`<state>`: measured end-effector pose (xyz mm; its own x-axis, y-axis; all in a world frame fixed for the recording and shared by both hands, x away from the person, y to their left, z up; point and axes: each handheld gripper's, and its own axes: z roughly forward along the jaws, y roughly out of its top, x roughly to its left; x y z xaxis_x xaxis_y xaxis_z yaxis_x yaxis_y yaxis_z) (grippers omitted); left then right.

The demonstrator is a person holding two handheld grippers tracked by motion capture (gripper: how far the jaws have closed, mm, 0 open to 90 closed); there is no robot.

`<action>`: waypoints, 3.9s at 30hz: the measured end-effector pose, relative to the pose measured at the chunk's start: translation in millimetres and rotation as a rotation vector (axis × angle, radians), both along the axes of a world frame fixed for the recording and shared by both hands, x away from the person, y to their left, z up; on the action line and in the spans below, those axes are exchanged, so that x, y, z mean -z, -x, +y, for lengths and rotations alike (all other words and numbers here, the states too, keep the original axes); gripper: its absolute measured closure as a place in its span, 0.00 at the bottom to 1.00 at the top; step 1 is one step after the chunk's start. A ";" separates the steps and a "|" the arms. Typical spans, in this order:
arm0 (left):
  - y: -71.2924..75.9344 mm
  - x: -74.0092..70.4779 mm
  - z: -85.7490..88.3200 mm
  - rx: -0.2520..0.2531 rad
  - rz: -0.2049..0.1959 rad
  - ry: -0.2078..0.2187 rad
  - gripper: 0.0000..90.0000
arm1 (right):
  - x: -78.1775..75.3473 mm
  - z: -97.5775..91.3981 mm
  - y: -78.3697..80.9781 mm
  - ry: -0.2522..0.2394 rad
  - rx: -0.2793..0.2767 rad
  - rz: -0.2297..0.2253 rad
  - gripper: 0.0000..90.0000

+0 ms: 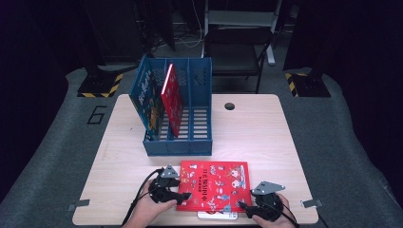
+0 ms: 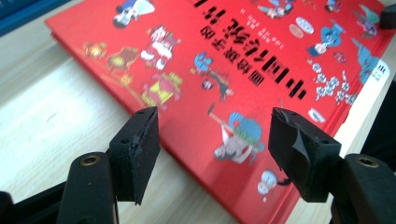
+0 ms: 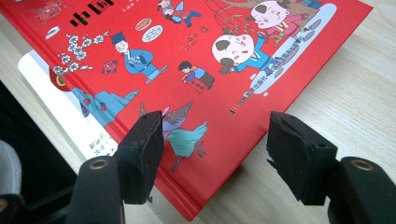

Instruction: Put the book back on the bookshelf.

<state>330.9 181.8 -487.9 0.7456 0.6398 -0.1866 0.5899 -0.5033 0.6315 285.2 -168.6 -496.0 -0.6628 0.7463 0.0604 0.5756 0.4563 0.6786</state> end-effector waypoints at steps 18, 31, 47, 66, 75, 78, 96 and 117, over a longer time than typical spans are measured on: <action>7.0 12.4 3.6 -0.022 0.055 0.013 0.28 | 3.3 2.3 8.8 0.038 -0.029 0.042 0.30; 9.0 14.9 -1.9 0.003 0.068 0.003 0.26 | 8.9 6.0 7.6 0.090 -0.064 0.076 0.25; 5.9 15.5 0.7 -0.041 0.068 0.023 0.28 | 9.6 9.3 2.9 0.110 -0.077 0.038 0.26; -8.7 16.2 2.6 -0.108 0.075 0.067 0.31 | 9.3 9.6 -15.7 0.084 -0.063 0.053 0.29; -14.1 17.4 3.3 -0.116 0.051 0.080 0.33 | -7.4 -8.5 -4.6 -0.002 -0.008 -0.009 0.47; -14.5 17.3 3.0 -0.112 0.045 0.072 0.33 | -10.1 -15.4 -7.2 -0.019 0.049 -0.041 0.53; -13.5 18.5 -3.8 -0.081 0.046 0.093 0.34 | -4.7 -20.4 -18.1 0.011 0.116 -0.006 0.64; -3.9 21.4 -5.2 -0.089 0.106 0.115 0.29 | -1.8 -19.3 -23.5 -0.001 0.142 0.000 0.79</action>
